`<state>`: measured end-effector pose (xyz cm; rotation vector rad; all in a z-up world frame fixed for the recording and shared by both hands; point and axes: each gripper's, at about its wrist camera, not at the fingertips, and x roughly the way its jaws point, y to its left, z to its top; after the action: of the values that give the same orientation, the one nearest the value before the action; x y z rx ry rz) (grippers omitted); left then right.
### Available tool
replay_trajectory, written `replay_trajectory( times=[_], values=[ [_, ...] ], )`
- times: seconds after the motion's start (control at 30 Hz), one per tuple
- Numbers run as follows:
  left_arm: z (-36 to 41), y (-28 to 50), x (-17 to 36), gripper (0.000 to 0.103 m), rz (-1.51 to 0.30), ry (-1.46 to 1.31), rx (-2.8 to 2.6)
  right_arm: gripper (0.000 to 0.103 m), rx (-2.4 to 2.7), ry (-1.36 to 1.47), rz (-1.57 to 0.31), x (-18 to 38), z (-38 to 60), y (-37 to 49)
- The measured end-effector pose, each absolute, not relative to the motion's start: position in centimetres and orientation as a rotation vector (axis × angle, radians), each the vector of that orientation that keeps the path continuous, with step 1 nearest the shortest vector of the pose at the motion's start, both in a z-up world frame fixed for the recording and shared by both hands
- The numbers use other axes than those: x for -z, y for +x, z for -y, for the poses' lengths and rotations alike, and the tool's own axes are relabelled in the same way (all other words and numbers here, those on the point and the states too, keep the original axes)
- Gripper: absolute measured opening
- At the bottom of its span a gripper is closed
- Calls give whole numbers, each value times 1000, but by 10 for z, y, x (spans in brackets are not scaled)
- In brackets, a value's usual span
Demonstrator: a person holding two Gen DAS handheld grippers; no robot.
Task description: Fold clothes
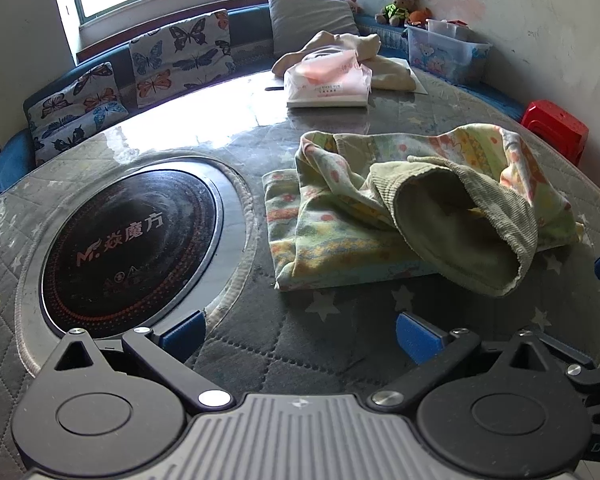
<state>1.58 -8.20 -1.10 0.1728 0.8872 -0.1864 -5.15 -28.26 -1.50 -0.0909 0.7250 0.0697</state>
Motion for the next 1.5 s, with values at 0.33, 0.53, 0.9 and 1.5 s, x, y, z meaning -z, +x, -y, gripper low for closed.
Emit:
replay_trajectory(
  times=[0.33,0.53,0.9,1.5],
  values=[
    [83,29,15,103,-917,170,185,98,-85,-79,-746,18,283,-37],
    [85,36,17,103,-928,168,185,97,-89,-70,-756,19,287,-29],
    [87,45,21,103,-950,171,186,95,-93,-65,-770,22,290,-20],
    [73,61,0,103,-895,144,207,87,-87,-59,-723,4,307,-15]
  ],
)
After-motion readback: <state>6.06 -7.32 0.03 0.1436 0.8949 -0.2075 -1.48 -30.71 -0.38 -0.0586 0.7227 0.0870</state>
